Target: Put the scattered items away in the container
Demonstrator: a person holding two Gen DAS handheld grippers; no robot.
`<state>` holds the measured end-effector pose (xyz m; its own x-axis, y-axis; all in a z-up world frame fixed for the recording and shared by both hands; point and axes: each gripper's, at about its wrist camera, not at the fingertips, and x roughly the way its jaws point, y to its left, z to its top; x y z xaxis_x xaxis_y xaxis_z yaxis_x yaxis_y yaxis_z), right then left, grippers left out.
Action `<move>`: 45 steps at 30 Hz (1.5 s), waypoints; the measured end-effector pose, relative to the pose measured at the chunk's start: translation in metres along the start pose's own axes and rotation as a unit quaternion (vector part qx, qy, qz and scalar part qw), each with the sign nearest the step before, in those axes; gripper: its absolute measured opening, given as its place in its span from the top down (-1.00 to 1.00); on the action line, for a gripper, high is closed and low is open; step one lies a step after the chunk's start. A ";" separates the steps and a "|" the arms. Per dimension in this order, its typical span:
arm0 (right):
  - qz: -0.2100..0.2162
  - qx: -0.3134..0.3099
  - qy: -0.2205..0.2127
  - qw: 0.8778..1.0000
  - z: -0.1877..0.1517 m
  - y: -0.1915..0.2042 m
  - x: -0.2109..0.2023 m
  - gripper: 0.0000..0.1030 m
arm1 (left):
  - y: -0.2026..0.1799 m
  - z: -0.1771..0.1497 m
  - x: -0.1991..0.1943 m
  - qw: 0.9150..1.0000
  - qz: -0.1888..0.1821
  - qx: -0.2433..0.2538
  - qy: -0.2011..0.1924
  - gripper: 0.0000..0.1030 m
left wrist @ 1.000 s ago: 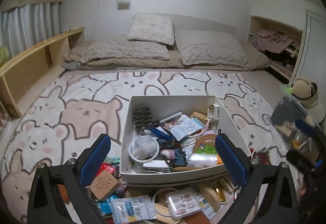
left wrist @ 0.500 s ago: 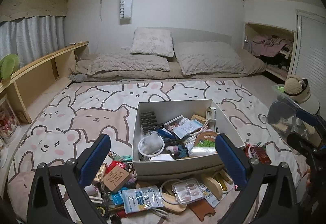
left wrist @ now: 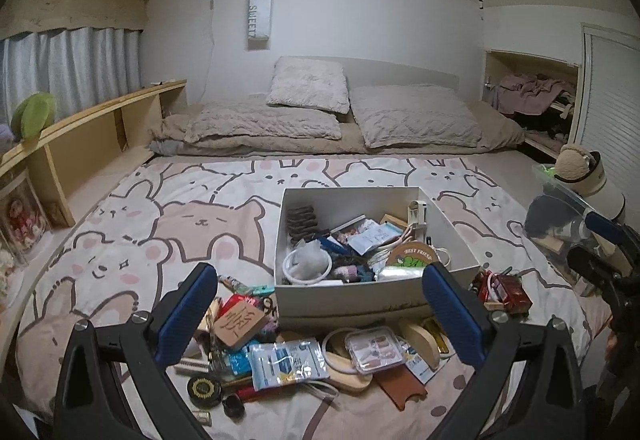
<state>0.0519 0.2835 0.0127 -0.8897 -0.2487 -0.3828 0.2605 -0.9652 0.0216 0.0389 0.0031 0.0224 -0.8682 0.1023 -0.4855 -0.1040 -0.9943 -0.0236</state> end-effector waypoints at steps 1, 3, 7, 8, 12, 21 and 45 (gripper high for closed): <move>0.000 0.001 0.000 1.000 -0.002 0.000 -0.001 -1.00 | 0.001 -0.003 -0.001 1.000 0.001 -0.002 0.000 -1.00; -0.003 0.000 0.000 1.000 -0.006 0.000 -0.003 -1.00 | 0.002 -0.007 -0.002 1.000 0.001 -0.003 0.001 -1.00; -0.009 -0.008 0.001 1.000 -0.013 0.004 -0.005 -1.00 | 0.002 -0.014 -0.004 1.000 -0.001 -0.004 0.005 -1.00; -0.010 -0.010 0.002 1.000 -0.015 0.005 -0.006 -1.00 | 0.002 -0.016 -0.005 1.000 0.001 -0.003 0.005 -1.00; -0.014 -0.013 0.004 1.000 -0.021 0.007 -0.007 -1.00 | 0.001 -0.022 -0.008 1.000 0.007 0.003 0.005 -1.00; -0.012 0.003 0.009 1.000 -0.030 0.003 -0.011 -1.00 | -0.004 -0.031 -0.011 1.000 0.008 0.012 0.008 -1.00; -0.020 0.013 0.021 0.999 -0.043 0.000 -0.011 -1.00 | -0.004 -0.045 -0.006 0.999 0.012 0.012 0.028 -1.00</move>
<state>0.0780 0.2902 -0.0232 -0.8823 -0.2067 -0.4230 0.2150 -0.9762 0.0285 0.0666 0.0055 -0.0142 -0.8428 0.0752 -0.5330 -0.0954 -0.9954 0.0104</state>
